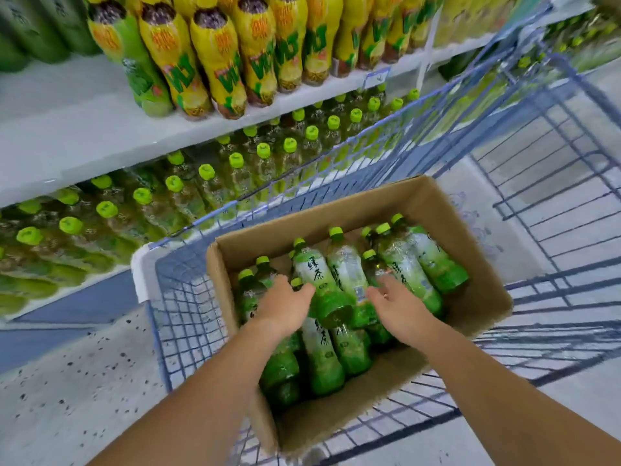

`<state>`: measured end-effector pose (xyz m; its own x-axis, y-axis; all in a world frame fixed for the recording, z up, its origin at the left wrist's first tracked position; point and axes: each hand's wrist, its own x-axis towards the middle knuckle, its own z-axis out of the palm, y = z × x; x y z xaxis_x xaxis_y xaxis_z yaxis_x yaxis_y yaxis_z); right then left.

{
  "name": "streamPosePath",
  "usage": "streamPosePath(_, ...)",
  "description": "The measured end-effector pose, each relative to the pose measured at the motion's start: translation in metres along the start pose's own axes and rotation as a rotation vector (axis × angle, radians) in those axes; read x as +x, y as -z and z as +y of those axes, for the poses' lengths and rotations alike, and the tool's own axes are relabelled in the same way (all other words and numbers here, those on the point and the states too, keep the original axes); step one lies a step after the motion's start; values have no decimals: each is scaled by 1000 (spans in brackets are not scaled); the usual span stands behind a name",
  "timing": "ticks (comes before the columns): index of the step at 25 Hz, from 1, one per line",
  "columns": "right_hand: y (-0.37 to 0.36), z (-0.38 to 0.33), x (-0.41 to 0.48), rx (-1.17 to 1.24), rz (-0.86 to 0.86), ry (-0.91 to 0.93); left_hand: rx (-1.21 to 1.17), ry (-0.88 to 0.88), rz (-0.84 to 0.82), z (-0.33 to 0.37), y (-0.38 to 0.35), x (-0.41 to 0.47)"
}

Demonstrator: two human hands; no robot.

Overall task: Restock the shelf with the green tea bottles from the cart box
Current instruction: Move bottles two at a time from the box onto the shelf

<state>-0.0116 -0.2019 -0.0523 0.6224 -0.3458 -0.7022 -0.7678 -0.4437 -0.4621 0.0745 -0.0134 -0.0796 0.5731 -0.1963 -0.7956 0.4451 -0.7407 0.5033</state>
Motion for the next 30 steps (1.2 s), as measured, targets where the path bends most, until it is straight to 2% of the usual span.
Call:
streamPosePath(4,-9,6,41,-4,-27,-13,-56,90,13,5,-17,44)
streamPosePath(8,-20,12,63,18,-42,-16,-47,54,66,18,-24,68)
streamPosePath(11,-28,17,74,-2,-37,16,-37,73,45,31,-25,77)
streamPosePath(15,-29,17,81,8,-68,-18,-288,164,-71,32,-25,76)
streamPosePath(20,-33,16,91,156,-129,-129,-483,226,-87,21,-21,71)
streamPosePath(30,-50,6,82,184,-191,-178,-401,267,-60,6,6,48)
